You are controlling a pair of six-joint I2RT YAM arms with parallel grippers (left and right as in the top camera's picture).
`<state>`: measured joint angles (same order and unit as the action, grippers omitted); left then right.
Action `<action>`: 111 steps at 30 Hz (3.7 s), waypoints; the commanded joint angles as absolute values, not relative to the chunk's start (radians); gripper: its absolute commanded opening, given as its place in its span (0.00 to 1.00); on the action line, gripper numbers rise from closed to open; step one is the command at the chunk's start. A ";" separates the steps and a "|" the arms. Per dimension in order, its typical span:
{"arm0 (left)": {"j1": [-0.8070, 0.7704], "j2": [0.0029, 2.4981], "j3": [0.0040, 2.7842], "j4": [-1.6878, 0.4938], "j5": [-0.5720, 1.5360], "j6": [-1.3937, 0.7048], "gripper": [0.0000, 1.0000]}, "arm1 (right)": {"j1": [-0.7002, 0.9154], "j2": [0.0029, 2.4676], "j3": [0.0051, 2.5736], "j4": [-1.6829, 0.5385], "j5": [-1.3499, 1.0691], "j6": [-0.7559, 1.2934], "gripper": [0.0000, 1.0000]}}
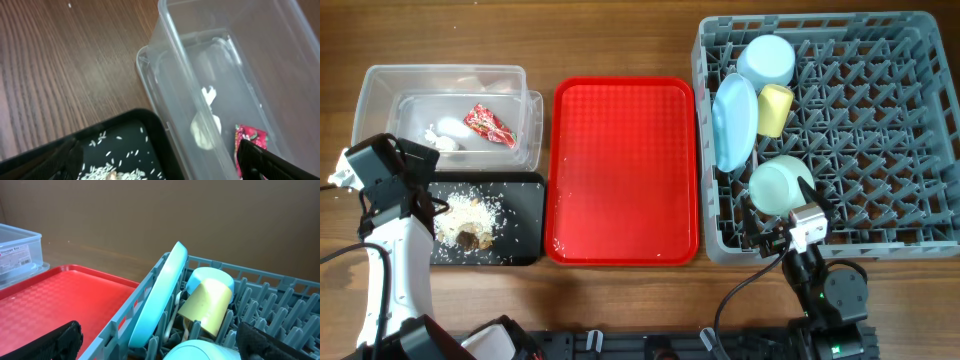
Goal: Sort waste into correct bins and load items into the dishwasher rack
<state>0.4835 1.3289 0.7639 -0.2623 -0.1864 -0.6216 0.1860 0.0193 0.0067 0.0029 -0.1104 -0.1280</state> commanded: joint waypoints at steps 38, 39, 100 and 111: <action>-0.004 0.063 0.053 0.140 0.001 -0.606 1.00 | 0.181 0.005 0.005 0.005 -0.094 -0.131 1.00; -0.004 0.063 0.044 0.139 0.001 -0.603 1.00 | 0.181 0.005 0.005 0.005 -0.094 -0.131 1.00; 0.052 0.003 0.006 -0.076 0.041 0.161 1.00 | 0.181 0.005 0.005 0.005 -0.094 -0.131 1.00; 0.052 0.003 0.006 -0.076 0.041 0.161 1.00 | 0.181 0.005 0.005 0.005 -0.094 -0.131 1.00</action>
